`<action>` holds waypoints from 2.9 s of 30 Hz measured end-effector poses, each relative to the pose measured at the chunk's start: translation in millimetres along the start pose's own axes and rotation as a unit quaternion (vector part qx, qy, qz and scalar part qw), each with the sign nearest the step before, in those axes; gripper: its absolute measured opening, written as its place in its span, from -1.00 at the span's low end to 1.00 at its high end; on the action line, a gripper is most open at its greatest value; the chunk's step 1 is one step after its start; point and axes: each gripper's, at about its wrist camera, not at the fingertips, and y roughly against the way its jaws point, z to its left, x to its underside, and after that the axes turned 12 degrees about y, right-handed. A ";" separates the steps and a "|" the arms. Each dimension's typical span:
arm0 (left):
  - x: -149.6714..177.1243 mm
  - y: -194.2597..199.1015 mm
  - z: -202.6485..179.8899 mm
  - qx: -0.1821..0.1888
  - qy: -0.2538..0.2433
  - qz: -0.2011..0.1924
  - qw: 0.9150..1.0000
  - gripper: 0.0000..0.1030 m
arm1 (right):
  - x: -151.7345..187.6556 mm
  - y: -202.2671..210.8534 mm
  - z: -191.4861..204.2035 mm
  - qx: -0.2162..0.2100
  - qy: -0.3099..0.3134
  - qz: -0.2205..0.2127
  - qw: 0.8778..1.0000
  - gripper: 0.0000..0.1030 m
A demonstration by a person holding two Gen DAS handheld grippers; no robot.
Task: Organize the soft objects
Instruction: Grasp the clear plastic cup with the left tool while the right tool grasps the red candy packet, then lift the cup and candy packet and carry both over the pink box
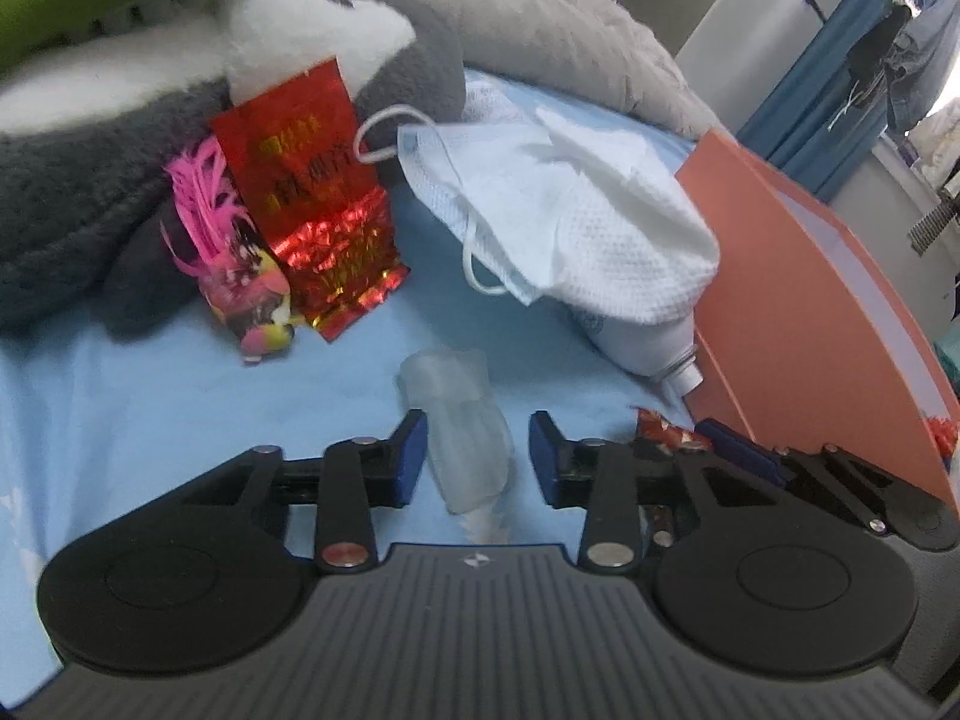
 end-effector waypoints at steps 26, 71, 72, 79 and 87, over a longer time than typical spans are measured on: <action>37.1 79.4 -16.4 -0.020 -0.006 -0.039 0.999 -0.96 | 8.0 62.8 -7.9 -0.044 -0.047 -0.015 0.998 -0.29; 74.0 92.5 -35.2 -0.085 -0.063 -0.049 0.993 -0.57 | 59.6 108.9 -16.2 -0.129 -0.093 -0.003 0.987 -0.30; 75.5 101.1 -35.8 -0.081 -0.056 -0.052 0.994 -0.57 | 59.2 113.1 -17.6 -0.130 -0.094 -0.005 0.987 -0.30; 86.5 151.1 -44.5 -0.067 -0.035 -0.070 0.995 -0.57 | 57.2 147.0 -30.0 -0.126 -0.112 -0.022 0.986 -0.30; 97.0 197.1 -61.6 -0.044 -0.036 -0.080 0.995 -0.56 | 50.0 186.2 -47.9 -0.120 -0.132 -0.051 0.983 -0.30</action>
